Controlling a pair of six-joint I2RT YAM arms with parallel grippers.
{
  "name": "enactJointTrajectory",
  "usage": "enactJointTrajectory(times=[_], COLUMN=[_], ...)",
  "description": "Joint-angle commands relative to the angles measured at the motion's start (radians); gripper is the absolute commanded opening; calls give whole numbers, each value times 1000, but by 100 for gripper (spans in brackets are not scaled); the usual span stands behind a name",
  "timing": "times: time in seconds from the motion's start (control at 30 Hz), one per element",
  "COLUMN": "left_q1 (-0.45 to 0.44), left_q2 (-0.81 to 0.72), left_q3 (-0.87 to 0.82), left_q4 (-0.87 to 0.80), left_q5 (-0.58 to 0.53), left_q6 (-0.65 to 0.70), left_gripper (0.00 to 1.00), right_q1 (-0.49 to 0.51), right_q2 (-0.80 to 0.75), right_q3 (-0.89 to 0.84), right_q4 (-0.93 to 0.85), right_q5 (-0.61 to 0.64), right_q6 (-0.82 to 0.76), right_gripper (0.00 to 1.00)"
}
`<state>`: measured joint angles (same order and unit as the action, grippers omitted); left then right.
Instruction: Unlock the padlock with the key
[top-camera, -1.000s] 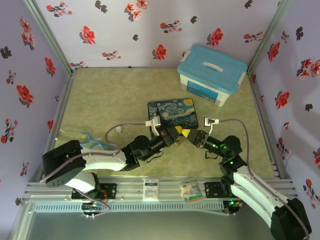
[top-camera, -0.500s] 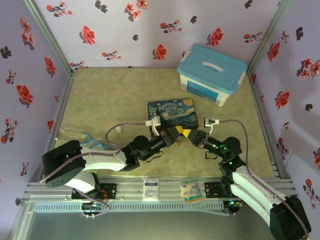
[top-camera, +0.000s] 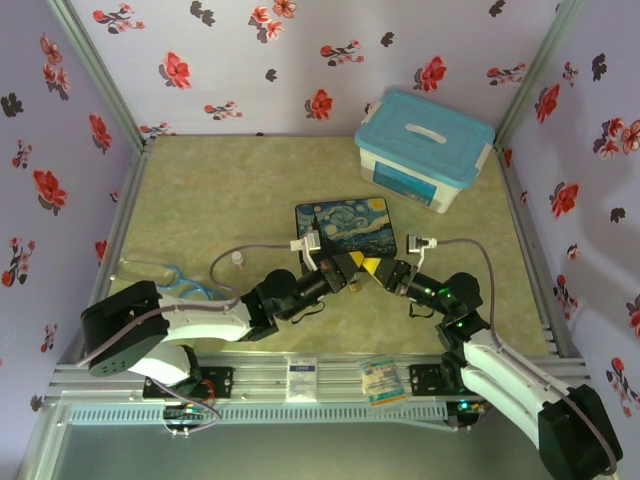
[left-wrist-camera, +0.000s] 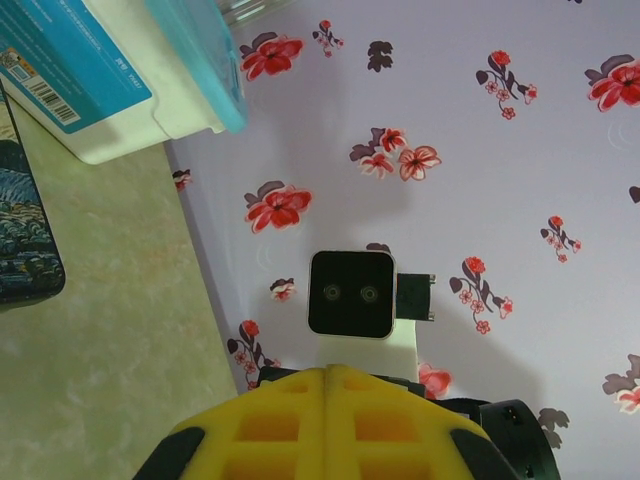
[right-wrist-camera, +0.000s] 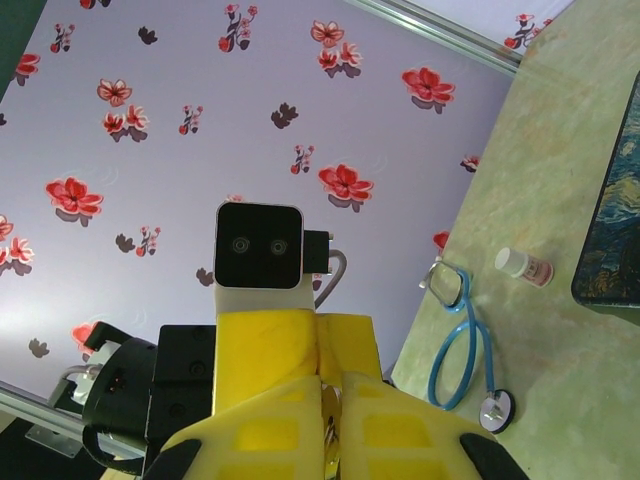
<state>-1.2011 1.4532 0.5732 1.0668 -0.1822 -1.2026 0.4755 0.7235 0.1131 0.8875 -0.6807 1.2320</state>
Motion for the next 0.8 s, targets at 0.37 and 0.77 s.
enactJointTrajectory(times=[0.37, 0.77], left_q1=[42, 27], left_q2=[-197, 46], left_q3=[40, 102], left_q4=[-334, -492], left_q5=[-90, -108], left_q6=[148, 144], left_gripper=[100, 90], right_q1=[-8, -26], right_q2=[-326, -412], right_q3=[-20, 91], right_q4=[-455, -1136], right_q5=[63, 427], right_q6=[-158, -352], right_gripper=[0, 0])
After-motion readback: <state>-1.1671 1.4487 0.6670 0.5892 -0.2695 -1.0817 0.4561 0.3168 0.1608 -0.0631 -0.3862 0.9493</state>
